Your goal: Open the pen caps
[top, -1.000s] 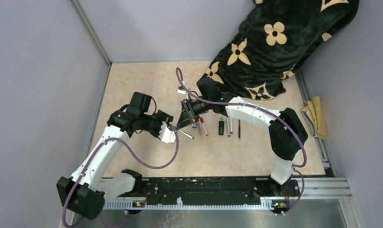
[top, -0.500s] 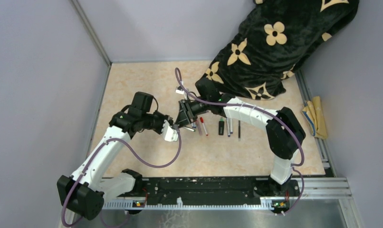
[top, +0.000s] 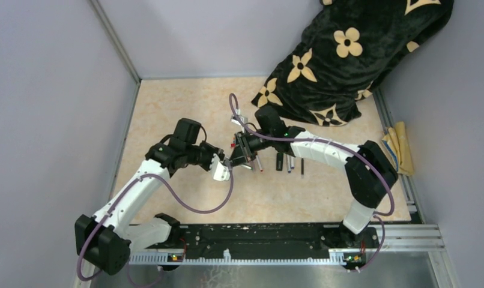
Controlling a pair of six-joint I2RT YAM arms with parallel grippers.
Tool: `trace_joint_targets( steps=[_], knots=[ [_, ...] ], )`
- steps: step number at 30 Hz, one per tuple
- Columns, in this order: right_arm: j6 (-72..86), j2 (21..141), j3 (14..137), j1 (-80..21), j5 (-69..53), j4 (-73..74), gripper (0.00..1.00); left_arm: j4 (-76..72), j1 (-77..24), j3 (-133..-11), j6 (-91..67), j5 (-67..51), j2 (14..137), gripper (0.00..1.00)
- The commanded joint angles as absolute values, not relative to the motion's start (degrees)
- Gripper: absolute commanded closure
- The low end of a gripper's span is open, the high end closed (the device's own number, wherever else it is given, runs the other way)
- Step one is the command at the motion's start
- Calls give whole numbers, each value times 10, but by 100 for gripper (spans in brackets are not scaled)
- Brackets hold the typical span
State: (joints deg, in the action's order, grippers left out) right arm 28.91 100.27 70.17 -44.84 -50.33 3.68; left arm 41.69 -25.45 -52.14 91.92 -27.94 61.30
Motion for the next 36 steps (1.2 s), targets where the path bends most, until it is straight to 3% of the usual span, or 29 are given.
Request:
trace_joint_targets(
  steps=[1, 11, 17, 23, 29, 36],
  knots=[
    [241, 929, 630, -410, -480, 126, 100, 401, -232, -517, 904, -151, 651, 100],
    [216, 852, 556, -394, -378, 170, 100, 321, -175, -518, 877, -130, 725, 100],
    [255, 775, 524, -371, -63, 182, 100, 315, -153, -569, 747, -158, 855, 100],
    [285, 728, 481, -354, 84, 171, 100, 283, -134, -602, 691, -157, 953, 99],
    [301, 755, 448, -341, 119, 127, 100, 279, -127, -623, 643, -143, 1003, 86],
    [295, 803, 448, -338, 133, 81, 100, 285, -122, -605, 630, -153, 997, 55]
  ],
)
